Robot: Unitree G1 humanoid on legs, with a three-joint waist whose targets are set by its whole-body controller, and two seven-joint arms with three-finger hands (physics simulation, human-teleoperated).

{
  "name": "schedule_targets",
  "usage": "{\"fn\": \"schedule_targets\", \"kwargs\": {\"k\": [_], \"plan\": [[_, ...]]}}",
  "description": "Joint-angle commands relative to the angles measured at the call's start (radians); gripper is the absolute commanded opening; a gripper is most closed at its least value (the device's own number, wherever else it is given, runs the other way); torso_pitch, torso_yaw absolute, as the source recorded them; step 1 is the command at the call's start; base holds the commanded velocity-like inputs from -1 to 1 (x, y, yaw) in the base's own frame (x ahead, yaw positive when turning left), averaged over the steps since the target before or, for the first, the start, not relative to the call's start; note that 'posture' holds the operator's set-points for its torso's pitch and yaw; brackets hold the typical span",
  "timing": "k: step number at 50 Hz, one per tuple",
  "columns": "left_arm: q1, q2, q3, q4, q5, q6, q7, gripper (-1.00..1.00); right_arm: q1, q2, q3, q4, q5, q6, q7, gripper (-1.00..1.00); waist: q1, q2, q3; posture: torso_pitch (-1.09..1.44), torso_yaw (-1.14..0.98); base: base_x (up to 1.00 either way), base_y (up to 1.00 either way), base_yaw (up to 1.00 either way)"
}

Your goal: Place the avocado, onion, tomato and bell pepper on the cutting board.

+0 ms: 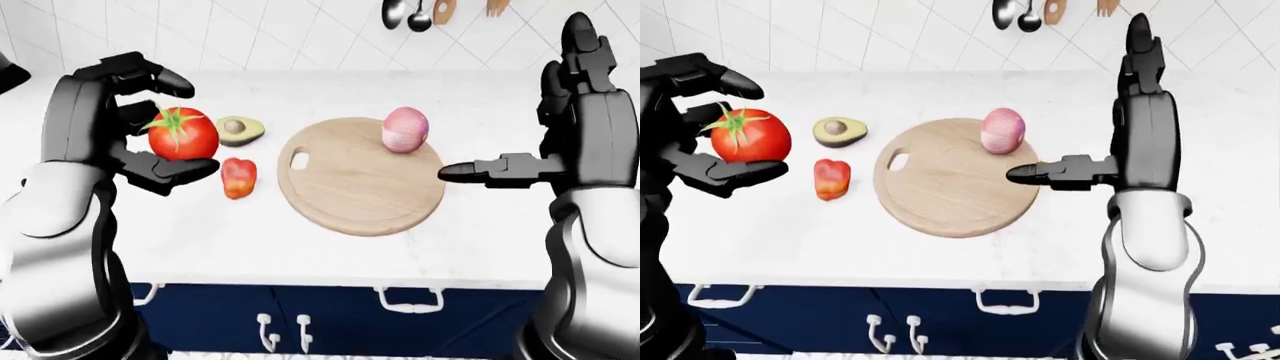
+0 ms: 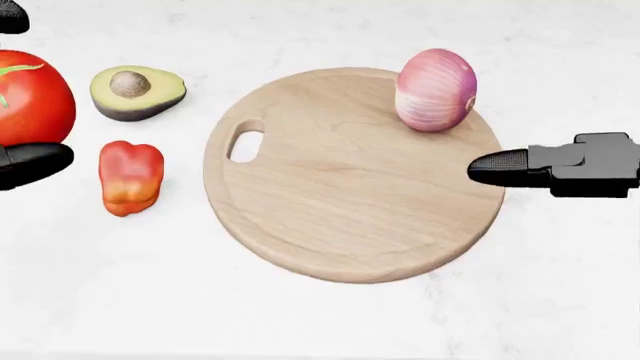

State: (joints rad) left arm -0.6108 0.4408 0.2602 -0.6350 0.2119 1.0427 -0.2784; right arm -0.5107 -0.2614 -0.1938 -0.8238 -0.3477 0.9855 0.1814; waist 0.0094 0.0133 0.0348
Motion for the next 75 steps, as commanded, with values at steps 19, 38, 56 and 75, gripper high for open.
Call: {"fn": "schedule_targets", "kwargs": {"k": [19,38,56,75], "plan": [[-0.366,-0.26,-0.238,0.51,0.068,-0.324,0.025,-1.0,0.157,-0.045,-0.181,-0.166,0.108,-0.015,-0.015,1.0,0.005,-0.036,-0.023,0.0,0.0,0.0,0.0,0.0],[-0.374,-0.469,-0.321,0.72,0.089,-0.518,0.028,-1.0,0.141,-0.073,-0.176,-0.174,0.12,0.008,-0.033,1.0,0.005,-0.055,-0.028,0.0,0.0,0.0,0.0,0.0],[-0.256,-0.598,-0.394,0.679,0.147,-0.539,-0.004,-1.0,0.134,-0.071,-0.162,-0.169,0.102,0.009,-0.026,1.0,0.006,-0.06,-0.028,0.0,0.0,0.0,0.0,0.0],[-0.212,-0.679,-0.435,0.688,0.175,-0.562,-0.031,-0.55,0.145,-0.061,-0.156,-0.164,0.094,-0.006,-0.027,1.0,0.008,-0.069,-0.028,0.0,0.0,0.0,0.0,0.0]]}}
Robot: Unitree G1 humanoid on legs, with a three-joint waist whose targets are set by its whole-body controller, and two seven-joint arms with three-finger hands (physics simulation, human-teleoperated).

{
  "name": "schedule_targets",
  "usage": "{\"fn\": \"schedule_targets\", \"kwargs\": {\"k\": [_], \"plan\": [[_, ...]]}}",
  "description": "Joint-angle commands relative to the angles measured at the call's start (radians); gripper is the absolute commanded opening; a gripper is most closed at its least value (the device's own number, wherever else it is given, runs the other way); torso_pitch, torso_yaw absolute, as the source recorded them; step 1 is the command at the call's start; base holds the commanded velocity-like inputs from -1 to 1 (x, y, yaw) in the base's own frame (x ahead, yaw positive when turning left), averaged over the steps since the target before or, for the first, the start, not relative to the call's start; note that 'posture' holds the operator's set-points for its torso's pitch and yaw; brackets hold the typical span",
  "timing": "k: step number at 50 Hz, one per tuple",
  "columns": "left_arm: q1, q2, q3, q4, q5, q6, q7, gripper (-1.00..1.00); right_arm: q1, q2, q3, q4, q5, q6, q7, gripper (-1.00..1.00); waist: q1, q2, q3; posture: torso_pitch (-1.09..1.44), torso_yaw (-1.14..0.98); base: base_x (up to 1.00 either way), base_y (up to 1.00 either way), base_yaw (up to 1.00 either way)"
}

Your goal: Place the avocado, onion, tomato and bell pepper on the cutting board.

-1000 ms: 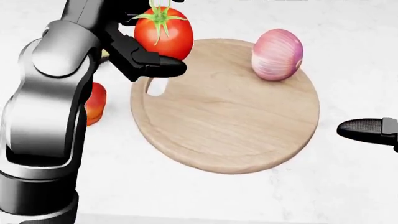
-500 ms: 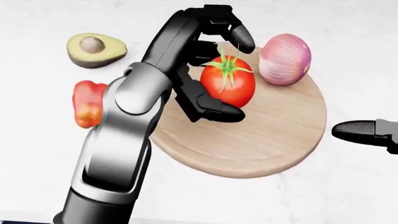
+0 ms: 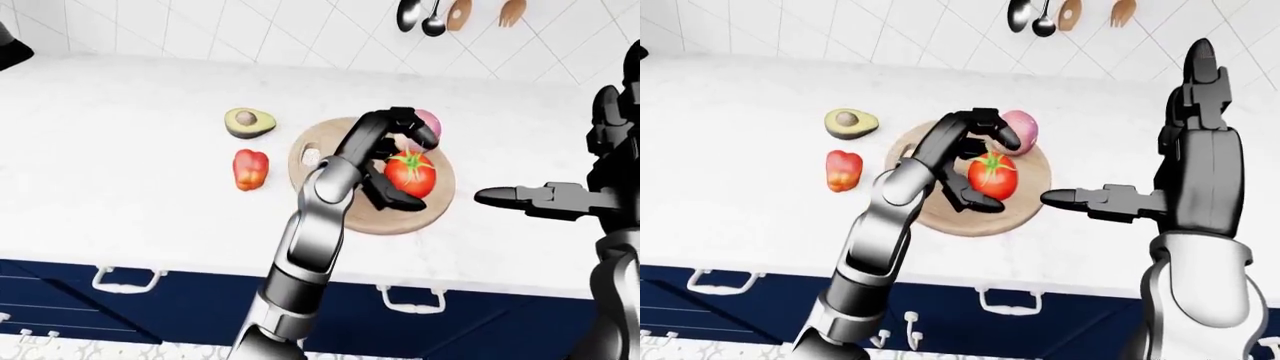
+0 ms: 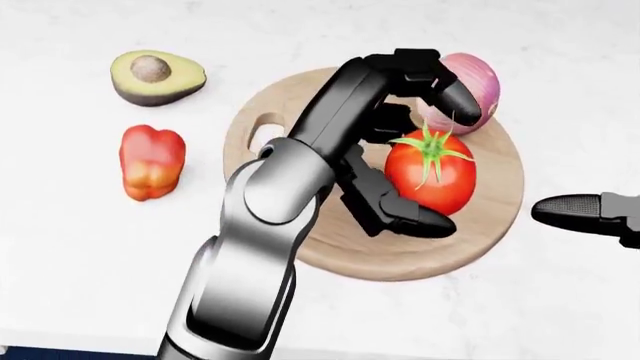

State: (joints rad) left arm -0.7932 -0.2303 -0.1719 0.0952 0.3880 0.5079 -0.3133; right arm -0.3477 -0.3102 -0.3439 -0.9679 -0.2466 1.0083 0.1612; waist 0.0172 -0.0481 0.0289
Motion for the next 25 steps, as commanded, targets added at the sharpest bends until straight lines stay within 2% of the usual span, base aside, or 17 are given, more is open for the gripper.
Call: {"fn": "schedule_targets", "kwargs": {"k": [1,5,7,16,25], "plan": [[-0.024,-0.01,-0.005,-0.045,0.001,-0.027,0.002,-0.55,-0.016,-0.01,-0.007,-0.02,-0.006,-0.031,-0.007,1.0,0.0,-0.008,-0.023,0.0,0.0,0.0,0.0,0.0],[-0.02,-0.013,-0.005,-0.042,0.003,-0.031,0.0,-0.53,-0.014,-0.007,-0.005,-0.023,-0.008,-0.03,-0.007,1.0,0.001,-0.008,-0.023,0.0,0.0,0.0,0.0,0.0],[-0.02,-0.012,-0.004,-0.041,0.004,-0.033,0.0,-0.45,-0.012,-0.008,-0.006,-0.023,-0.01,-0.03,-0.006,1.0,0.001,-0.008,-0.024,0.0,0.0,0.0,0.0,0.0],[-0.005,-0.012,-0.008,-0.048,0.014,-0.033,-0.007,-0.44,-0.011,-0.007,-0.009,-0.023,-0.008,-0.032,-0.006,1.0,0.0,-0.008,-0.025,0.0,0.0,0.0,0.0,0.0],[0.006,-0.007,-0.006,-0.06,0.018,-0.025,-0.012,-0.29,-0.023,-0.011,-0.005,-0.013,-0.008,-0.031,-0.009,1.0,-0.001,-0.007,-0.026,0.0,0.0,0.0,0.0,0.0]]}}
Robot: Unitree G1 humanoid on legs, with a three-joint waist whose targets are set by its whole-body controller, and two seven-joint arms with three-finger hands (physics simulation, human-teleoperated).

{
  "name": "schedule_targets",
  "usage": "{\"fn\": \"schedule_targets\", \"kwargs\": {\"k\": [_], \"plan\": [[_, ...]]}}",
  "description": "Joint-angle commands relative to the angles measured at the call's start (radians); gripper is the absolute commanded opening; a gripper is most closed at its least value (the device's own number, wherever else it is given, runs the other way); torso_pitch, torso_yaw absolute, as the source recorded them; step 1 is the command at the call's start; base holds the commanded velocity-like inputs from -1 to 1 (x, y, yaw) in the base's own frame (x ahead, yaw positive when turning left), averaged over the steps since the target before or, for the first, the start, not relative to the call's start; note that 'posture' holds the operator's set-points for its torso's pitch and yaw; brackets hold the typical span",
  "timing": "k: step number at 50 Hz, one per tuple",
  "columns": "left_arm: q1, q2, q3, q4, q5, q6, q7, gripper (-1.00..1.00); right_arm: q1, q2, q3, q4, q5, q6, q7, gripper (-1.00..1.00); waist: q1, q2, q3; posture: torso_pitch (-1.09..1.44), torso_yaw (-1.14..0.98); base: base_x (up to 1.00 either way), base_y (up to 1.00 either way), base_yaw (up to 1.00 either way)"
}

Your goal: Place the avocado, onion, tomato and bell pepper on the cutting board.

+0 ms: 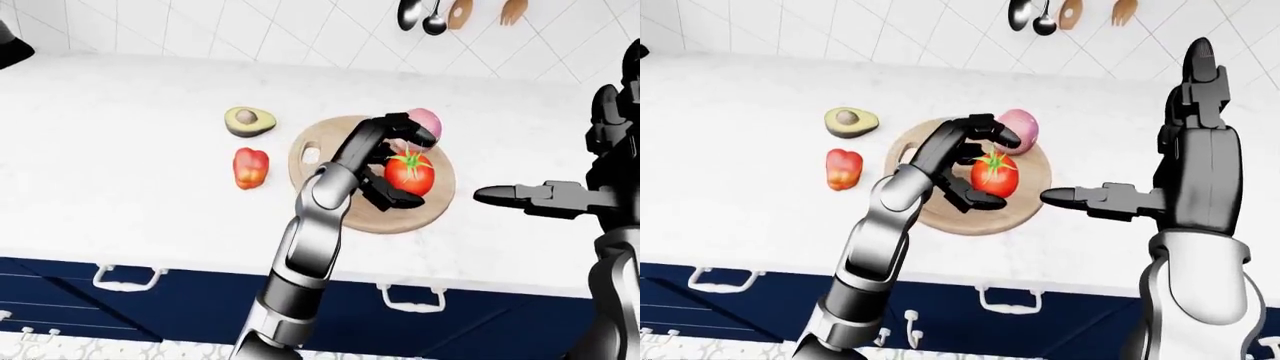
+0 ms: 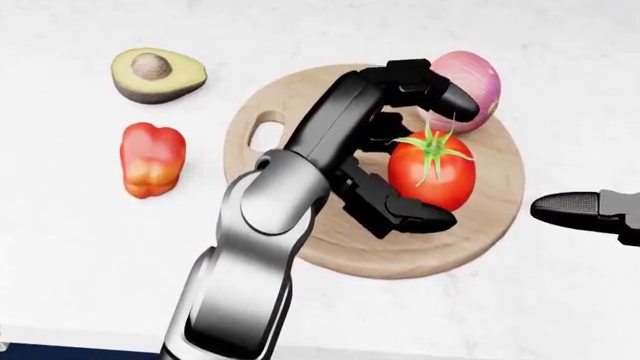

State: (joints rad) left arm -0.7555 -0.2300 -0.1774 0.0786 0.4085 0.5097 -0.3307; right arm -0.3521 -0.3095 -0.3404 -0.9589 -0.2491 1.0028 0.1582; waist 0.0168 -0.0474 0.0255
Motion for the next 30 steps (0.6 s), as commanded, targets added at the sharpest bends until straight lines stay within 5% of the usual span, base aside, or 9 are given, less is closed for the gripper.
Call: {"fn": "schedule_targets", "kwargs": {"k": [1,17,24,30], "plan": [[-0.026,-0.006,-0.002,-0.045,-0.001,-0.028,0.006,-0.29,-0.018,-0.014,-0.012,-0.027,-0.005,-0.021,-0.003,1.0,0.0,-0.007,-0.023,0.0,0.0,0.0,0.0,0.0],[-0.007,-0.005,-0.005,-0.048,0.004,-0.032,0.003,-0.12,-0.002,-0.006,-0.016,-0.027,-0.002,-0.034,-0.005,1.0,0.0,-0.006,-0.024,0.0,0.0,0.0,0.0,0.0],[-0.004,-0.004,-0.004,-0.048,0.005,-0.035,0.003,0.14,-0.004,-0.007,-0.013,-0.029,-0.003,-0.03,-0.005,1.0,0.0,-0.006,-0.024,0.0,0.0,0.0,0.0,0.0],[-0.005,-0.003,-0.004,-0.053,0.006,-0.032,0.002,0.65,-0.005,-0.007,-0.011,-0.028,-0.005,-0.03,-0.006,1.0,0.0,-0.007,-0.024,0.0,0.0,0.0,0.0,0.0]]}}
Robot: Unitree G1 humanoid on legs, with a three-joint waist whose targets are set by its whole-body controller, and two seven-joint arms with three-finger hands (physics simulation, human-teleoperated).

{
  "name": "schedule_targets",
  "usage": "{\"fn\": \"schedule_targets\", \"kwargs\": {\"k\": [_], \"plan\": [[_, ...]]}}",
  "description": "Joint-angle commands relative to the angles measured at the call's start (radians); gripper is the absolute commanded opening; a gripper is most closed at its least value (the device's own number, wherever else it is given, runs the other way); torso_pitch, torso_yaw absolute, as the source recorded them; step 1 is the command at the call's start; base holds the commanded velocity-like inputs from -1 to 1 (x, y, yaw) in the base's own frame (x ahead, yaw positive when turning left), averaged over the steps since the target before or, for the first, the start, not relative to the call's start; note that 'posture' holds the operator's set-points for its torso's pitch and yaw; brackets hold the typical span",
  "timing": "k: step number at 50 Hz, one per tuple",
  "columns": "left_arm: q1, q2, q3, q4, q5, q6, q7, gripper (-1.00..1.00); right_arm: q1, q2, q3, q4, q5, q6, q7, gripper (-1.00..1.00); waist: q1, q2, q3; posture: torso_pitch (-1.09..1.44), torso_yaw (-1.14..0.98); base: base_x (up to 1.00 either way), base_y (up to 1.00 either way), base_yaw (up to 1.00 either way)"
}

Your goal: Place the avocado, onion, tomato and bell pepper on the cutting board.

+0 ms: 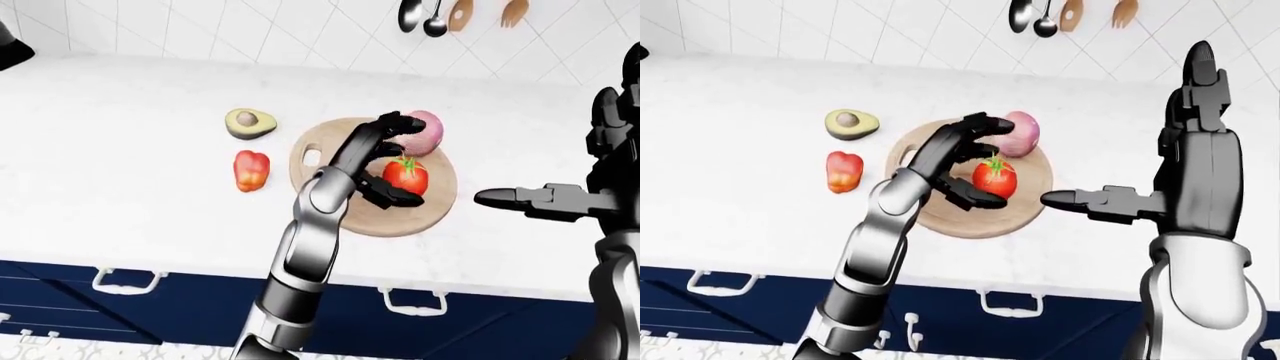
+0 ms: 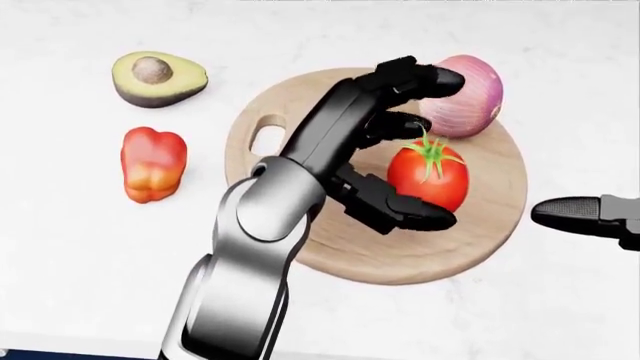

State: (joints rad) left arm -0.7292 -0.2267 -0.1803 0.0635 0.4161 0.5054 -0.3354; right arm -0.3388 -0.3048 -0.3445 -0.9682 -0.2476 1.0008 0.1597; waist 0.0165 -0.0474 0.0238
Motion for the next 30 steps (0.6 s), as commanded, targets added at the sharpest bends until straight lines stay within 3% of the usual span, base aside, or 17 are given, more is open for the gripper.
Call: {"fn": "schedule_targets", "kwargs": {"k": [1,2,16,23,30], "plan": [[-0.033,-0.007,0.0,-0.038,-0.002,-0.027,0.007,0.82,-0.018,-0.011,-0.005,-0.018,-0.008,-0.029,-0.008,1.0,0.0,-0.007,-0.022,0.0,0.0,0.0,0.0,0.0],[-0.034,-0.005,0.0,-0.037,-0.001,-0.027,0.007,1.0,-0.02,-0.012,-0.004,-0.016,-0.009,-0.029,-0.008,1.0,0.0,-0.007,-0.022,0.0,0.0,0.0,0.0,0.0],[-0.048,-0.002,0.007,-0.051,-0.003,-0.008,0.002,1.0,-0.021,-0.009,-0.002,-0.009,-0.009,-0.036,-0.013,1.0,0.001,-0.007,-0.021,0.0,0.0,0.0,0.0,0.0],[-0.131,0.074,0.076,-0.087,-0.042,0.05,0.022,1.0,-0.007,-0.001,-0.003,-0.006,-0.007,-0.052,-0.014,1.0,-0.001,-0.003,-0.019,0.0,0.0,0.0,0.0,0.0],[-0.2,0.198,0.149,-0.105,-0.089,0.093,0.057,1.0,-0.006,0.005,0.01,0.005,-0.012,-0.062,-0.02,1.0,-0.002,0.006,-0.018,0.0,0.0,0.0,0.0,0.0]]}}
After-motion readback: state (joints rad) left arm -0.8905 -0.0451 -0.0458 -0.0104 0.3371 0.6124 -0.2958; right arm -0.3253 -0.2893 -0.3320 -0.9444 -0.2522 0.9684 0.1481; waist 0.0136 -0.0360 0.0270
